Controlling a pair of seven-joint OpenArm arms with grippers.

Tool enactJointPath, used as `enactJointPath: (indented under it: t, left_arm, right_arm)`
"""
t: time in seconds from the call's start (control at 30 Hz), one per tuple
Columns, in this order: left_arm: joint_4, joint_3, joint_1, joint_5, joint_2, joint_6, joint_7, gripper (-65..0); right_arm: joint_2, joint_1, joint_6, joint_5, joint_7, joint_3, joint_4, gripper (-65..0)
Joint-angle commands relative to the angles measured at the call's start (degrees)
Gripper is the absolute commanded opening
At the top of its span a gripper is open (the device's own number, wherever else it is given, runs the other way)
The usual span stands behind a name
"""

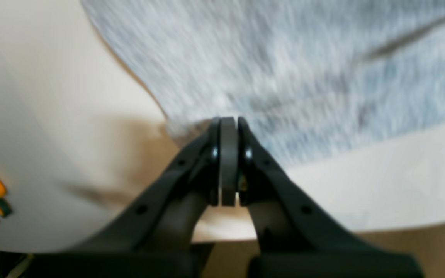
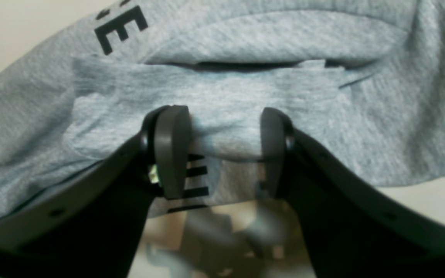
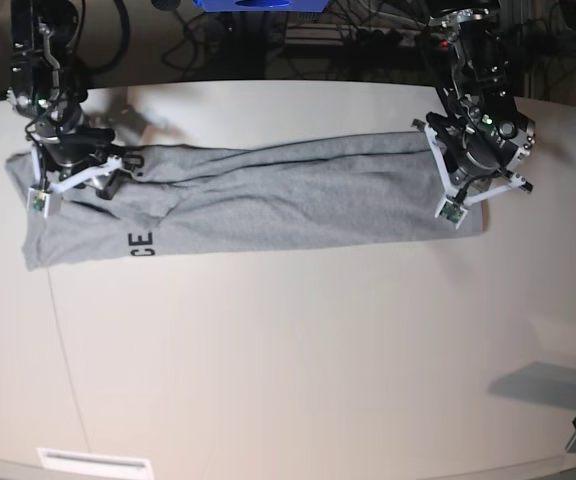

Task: Fold the T-shirt properly
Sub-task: 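Hold the strip with both grippers and tug it taut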

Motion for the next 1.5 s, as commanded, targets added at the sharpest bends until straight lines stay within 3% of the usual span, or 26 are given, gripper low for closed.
enactJointPath:
  t: [0.0,0.23,1.47]
  left_arm:
    - [0.9,-0.3,-1.2,0.4,-0.4,-0.1,-0.4,-65.0]
    - [-0.1,-0.3,-4.9,0.8,0.7,-0.1,-0.3,-65.0]
    - [-9.4,0.2,-5.2,0.9,0.3,-0.1,-0.4,-65.0]
  right_arm:
    - [0.6,0.2,0.2,-0.1,1.1,0.2,0.9,-35.8]
    - [0.6,0.4,0.2,-0.1,1.1,0.2,0.9,-35.8]
    - [0.8,0.3,0.2,-0.1,1.1,0.2,0.9,-35.8]
